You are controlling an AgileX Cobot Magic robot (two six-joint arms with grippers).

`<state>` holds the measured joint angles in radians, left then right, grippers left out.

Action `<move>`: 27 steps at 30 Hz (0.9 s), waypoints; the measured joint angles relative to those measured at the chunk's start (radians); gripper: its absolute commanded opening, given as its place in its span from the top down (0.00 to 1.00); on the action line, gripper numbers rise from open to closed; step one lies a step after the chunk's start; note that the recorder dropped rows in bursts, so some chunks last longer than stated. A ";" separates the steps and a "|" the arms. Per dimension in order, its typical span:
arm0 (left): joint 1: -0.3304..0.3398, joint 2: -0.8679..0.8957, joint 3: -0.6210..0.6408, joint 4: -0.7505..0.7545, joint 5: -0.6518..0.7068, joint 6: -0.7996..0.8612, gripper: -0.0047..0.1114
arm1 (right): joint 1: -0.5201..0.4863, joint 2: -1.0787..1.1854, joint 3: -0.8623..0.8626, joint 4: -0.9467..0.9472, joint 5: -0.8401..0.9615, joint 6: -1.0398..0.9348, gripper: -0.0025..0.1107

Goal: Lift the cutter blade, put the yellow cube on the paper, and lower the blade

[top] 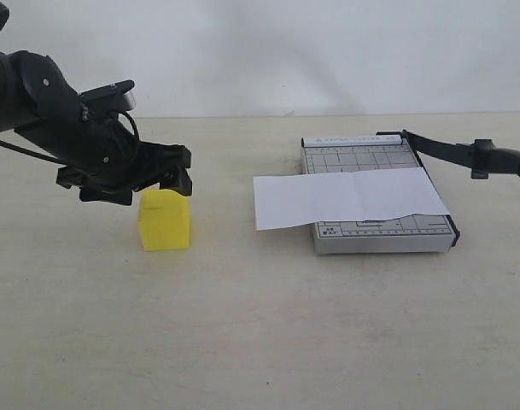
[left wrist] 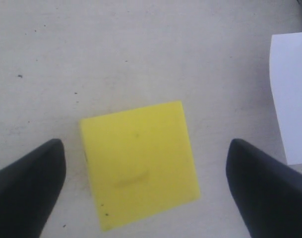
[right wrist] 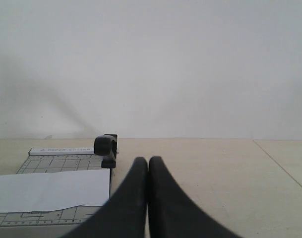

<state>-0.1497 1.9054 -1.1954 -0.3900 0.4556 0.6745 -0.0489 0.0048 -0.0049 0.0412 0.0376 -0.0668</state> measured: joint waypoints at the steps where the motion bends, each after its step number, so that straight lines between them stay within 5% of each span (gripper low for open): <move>1: 0.000 0.000 0.000 0.000 0.000 0.000 0.21 | 0.000 0.000 0.000 0.000 0.000 0.000 0.98; 5: 0.000 0.000 0.000 0.000 0.000 0.000 0.15 | 0.000 0.000 0.000 0.000 0.000 0.000 0.98; 15: 0.000 -0.019 0.000 0.009 0.097 0.021 0.21 | 0.000 0.000 0.000 0.000 0.000 0.000 0.98; 17: 0.000 -0.050 0.000 0.011 0.114 0.036 0.28 | 0.000 0.000 0.000 0.000 0.000 0.000 0.98; 22: -0.022 -0.189 -0.082 -0.137 0.144 0.179 0.68 | 0.000 0.000 0.000 0.000 0.000 0.000 0.98; 24: -0.084 -0.215 -0.148 -0.245 0.149 0.277 0.89 | 0.000 0.000 0.000 0.000 0.000 0.000 0.98; 27: -0.223 -0.180 -0.210 -0.296 0.109 0.359 0.92 | 0.000 0.000 0.002 0.000 0.000 0.000 0.98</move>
<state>-0.3730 1.7254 -1.4051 -0.6858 0.5645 1.0335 -0.0489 0.0048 -0.0031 0.0412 0.0376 -0.0668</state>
